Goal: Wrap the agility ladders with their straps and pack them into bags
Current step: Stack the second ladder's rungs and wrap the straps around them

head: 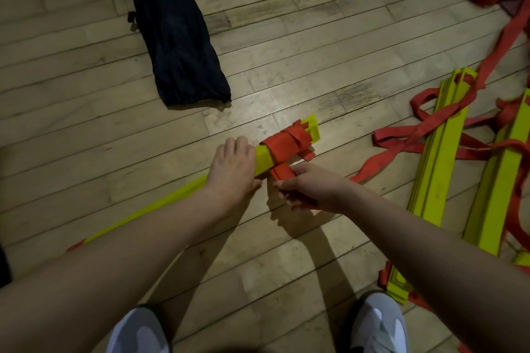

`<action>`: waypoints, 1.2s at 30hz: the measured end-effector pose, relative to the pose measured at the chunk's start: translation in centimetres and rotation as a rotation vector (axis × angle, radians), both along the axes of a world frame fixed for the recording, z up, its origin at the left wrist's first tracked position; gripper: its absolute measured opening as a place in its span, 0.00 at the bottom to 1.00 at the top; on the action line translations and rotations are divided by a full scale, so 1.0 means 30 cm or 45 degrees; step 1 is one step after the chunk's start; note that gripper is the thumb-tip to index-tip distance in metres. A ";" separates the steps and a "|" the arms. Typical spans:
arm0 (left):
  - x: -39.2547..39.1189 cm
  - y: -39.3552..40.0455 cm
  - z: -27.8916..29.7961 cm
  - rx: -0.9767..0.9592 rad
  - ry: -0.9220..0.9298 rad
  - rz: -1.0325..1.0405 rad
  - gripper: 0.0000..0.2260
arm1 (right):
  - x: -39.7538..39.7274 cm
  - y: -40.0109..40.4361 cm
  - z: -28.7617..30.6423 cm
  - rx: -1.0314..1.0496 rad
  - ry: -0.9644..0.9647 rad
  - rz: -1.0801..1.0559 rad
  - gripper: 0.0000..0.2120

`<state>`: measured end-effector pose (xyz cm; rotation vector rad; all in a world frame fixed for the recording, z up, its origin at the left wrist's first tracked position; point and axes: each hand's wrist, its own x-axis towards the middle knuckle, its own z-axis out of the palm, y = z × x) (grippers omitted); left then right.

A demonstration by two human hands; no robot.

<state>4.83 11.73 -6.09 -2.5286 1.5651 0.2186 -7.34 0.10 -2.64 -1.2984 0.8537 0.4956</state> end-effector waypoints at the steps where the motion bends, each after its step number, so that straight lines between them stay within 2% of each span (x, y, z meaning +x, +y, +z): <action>1: -0.016 0.023 -0.004 -0.020 0.014 -0.045 0.29 | -0.005 0.004 -0.005 -0.005 -0.001 -0.040 0.05; 3: -0.053 0.068 -0.012 -0.053 0.002 -0.109 0.30 | -0.019 0.005 -0.014 -0.020 0.024 -0.095 0.05; 5: -0.077 0.093 -0.015 -0.103 0.110 -0.068 0.28 | -0.039 0.006 -0.023 -0.011 0.055 -0.097 0.03; 7: -0.090 0.094 -0.008 -0.035 0.211 0.000 0.26 | -0.053 0.008 -0.033 0.007 0.083 -0.081 0.02; 10: -0.087 0.068 -0.006 -0.007 0.191 0.055 0.22 | -0.062 0.012 -0.040 0.039 0.093 -0.091 0.04; 13: -0.068 0.039 0.015 0.054 0.276 0.156 0.19 | -0.063 0.014 -0.029 0.041 0.127 0.007 0.05; 17: -0.003 0.002 0.040 0.077 0.155 0.166 0.21 | -0.048 -0.014 0.001 0.022 0.140 0.178 0.08; 20: 0.060 -0.030 0.049 0.082 0.083 0.162 0.22 | -0.035 -0.043 0.017 -0.013 0.144 0.297 0.05; 26: 0.108 -0.031 0.017 0.080 -0.072 -0.006 0.27 | -0.020 -0.030 -0.008 0.118 0.073 0.088 0.02; 29: 0.072 0.003 0.004 0.061 -0.046 -0.006 0.22 | -0.014 -0.008 -0.012 0.206 0.073 -0.047 0.06; 33: 0.015 0.076 -0.010 0.021 0.019 -0.115 0.16 | -0.011 0.005 -0.019 0.383 0.154 -0.149 0.17; 36: 0.048 0.084 0.010 -0.145 0.143 -0.088 0.11 | -0.023 0.012 -0.031 0.420 0.183 -0.168 0.15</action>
